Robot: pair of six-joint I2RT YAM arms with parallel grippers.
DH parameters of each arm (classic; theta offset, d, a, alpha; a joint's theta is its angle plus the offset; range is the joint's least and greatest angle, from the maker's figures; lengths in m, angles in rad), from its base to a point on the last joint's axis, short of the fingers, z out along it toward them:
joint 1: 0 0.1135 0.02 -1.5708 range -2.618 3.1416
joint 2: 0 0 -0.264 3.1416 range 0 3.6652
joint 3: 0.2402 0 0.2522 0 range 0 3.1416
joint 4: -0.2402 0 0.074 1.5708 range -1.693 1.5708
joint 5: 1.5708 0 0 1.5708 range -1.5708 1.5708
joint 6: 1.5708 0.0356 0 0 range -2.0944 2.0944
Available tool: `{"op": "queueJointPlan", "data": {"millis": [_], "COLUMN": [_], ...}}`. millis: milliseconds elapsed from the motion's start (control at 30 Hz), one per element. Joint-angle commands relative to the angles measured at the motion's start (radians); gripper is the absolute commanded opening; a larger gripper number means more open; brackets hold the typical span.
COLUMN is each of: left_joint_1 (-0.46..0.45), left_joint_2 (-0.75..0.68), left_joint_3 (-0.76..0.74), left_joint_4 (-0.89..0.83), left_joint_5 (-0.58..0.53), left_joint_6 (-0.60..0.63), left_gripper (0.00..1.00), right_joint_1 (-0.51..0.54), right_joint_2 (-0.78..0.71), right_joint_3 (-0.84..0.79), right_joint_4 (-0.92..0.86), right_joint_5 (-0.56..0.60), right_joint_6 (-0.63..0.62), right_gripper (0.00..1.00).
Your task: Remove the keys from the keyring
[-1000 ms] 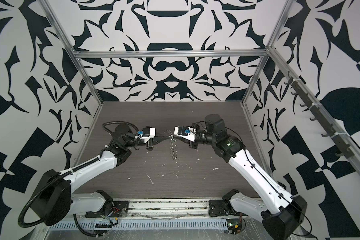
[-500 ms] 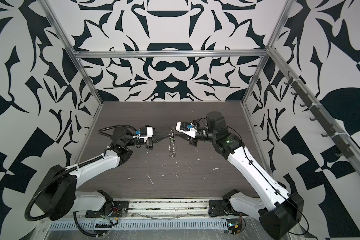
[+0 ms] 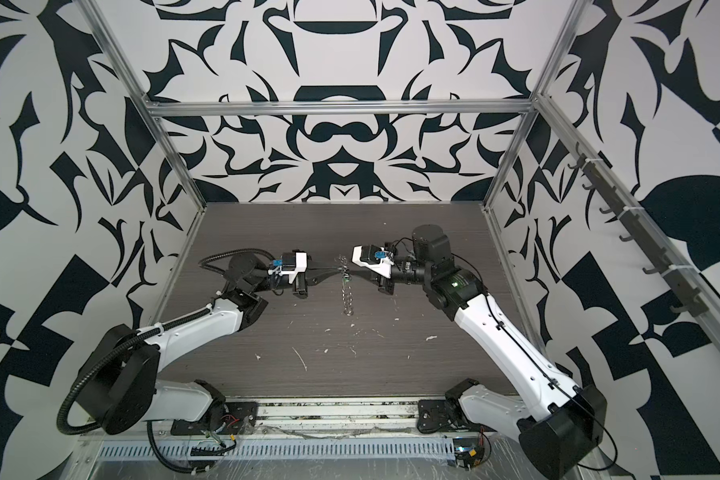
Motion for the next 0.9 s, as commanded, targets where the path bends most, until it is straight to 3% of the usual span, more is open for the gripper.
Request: {"op": "queueJointPlan", "data": {"millis": [0, 867], "left_joint_1": [0.003, 0.003], "left_joint_2": [0.0, 0.023], "left_joint_3": [0.009, 0.014], "left_joint_4": [0.063, 0.113], "left_joint_5": [-0.001, 0.003], "left_joint_6": [-0.023, -0.077], "left_gripper": [0.0, 0.0], "right_joint_1": [0.01, 0.031], "right_joint_2": [-0.028, -0.033], "right_joint_3": [0.003, -0.002], "right_joint_4": [0.028, 0.033], "right_joint_5": [-0.027, 0.015], "right_joint_6": [0.017, 0.024], "right_gripper": [0.29, 0.3]}}
